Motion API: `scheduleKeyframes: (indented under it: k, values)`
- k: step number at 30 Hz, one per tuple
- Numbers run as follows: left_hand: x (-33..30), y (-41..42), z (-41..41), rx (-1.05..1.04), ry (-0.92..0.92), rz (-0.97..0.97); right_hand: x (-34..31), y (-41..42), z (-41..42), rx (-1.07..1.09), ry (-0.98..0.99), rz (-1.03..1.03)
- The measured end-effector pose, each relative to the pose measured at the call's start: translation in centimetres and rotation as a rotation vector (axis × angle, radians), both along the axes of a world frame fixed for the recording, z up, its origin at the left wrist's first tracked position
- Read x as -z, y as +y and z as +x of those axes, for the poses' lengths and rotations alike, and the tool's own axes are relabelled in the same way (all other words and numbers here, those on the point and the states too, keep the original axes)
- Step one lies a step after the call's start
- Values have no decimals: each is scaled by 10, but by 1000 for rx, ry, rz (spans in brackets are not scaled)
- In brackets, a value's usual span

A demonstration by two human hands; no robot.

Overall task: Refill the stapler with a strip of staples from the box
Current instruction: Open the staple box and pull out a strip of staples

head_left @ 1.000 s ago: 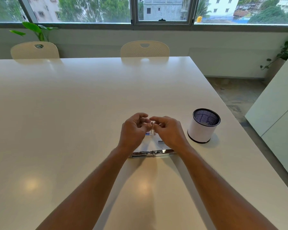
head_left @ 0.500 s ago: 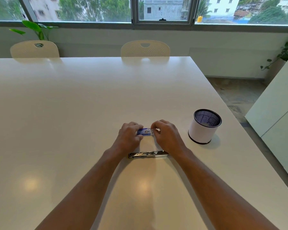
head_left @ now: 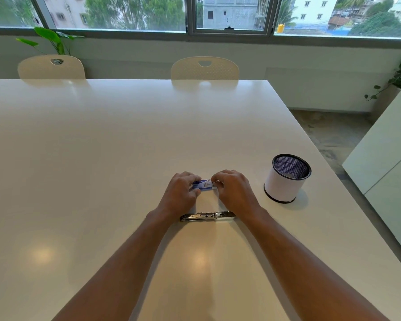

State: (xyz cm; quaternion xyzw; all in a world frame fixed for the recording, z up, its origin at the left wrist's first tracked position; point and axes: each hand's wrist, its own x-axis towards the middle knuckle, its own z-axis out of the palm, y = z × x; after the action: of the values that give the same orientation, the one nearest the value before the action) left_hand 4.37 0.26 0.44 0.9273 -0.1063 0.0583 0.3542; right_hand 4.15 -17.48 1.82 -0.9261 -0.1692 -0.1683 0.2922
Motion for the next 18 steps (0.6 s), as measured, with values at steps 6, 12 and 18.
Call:
scheduleKeyframes:
  k: [6, 12, 18]
  values:
    - [-1, 0, -2, -19, -9, -53, -1, -3, 0, 5, 40, 33]
    - [-3, 1, -8, -47, -38, -102, -10, -9, 5, 229, 340, 393]
    - [-7, -1, -12, -41, -71, -170, -22, -9, 4, 253, 684, 840]
